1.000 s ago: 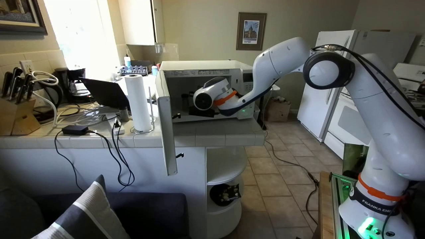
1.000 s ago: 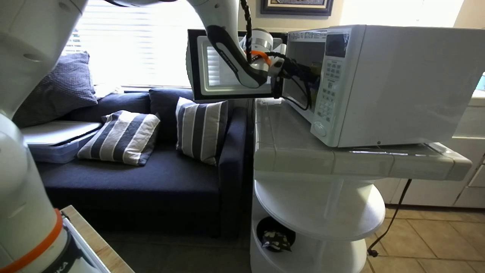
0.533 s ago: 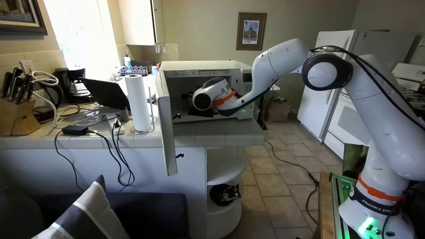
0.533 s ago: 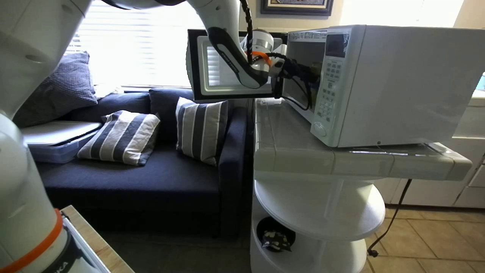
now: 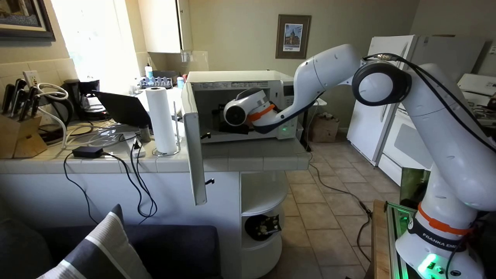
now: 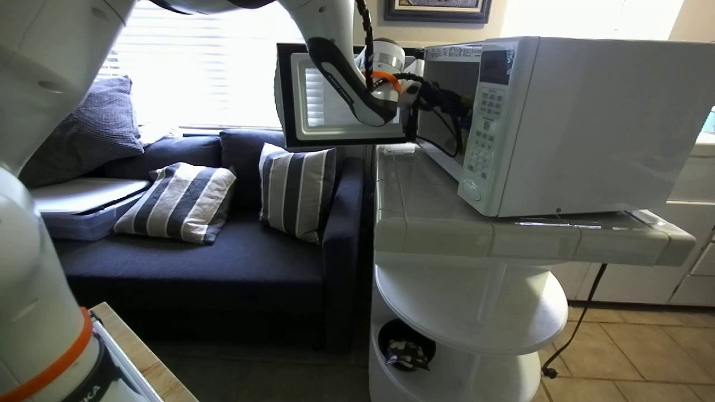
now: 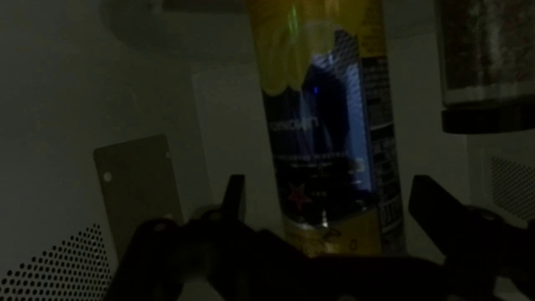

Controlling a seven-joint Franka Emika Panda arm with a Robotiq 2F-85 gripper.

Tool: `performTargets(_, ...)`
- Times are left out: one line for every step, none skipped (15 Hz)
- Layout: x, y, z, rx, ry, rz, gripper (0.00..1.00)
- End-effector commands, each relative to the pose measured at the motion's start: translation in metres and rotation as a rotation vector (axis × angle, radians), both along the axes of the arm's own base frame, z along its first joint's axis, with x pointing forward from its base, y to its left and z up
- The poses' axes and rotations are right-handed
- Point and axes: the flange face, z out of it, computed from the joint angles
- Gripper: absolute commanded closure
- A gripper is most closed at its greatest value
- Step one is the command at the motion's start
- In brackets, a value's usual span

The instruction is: Put the yellow can in the microwave.

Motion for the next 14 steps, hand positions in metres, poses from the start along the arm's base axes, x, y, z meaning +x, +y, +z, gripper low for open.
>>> performTargets(-0.005, 0.010, 0.003, 0.043, 0.094, 0.006, 0.00)
performTargets(-0.008, 0.015, 0.005, 0.054, 0.129, 0.007, 0.00)
performTargets(-0.013, 0.020, 0.008, 0.058, 0.165, 0.002, 0.00)
performTargets(-0.016, 0.026, 0.012, 0.070, 0.192, 0.008, 0.00)
performTargets(-0.019, 0.031, 0.016, 0.073, 0.204, 0.014, 0.00)
performTargets(-0.024, 0.037, 0.020, 0.077, 0.223, 0.024, 0.00)
performTargets(-0.030, 0.043, 0.025, 0.087, 0.248, 0.035, 0.00)
performTargets(-0.041, 0.050, 0.029, 0.111, 0.290, 0.058, 0.00)
performTargets(-0.049, 0.056, 0.032, 0.131, 0.334, 0.078, 0.00)
performTargets(-0.060, 0.061, 0.036, 0.149, 0.376, 0.100, 0.00)
performTargets(-0.070, 0.066, 0.041, 0.162, 0.416, 0.125, 0.00)
performTargets(-0.083, 0.071, 0.047, 0.174, 0.461, 0.152, 0.00)
performTargets(-0.094, 0.074, 0.054, 0.178, 0.501, 0.180, 0.00)
performTargets(-0.105, 0.075, 0.063, 0.186, 0.540, 0.207, 0.00)
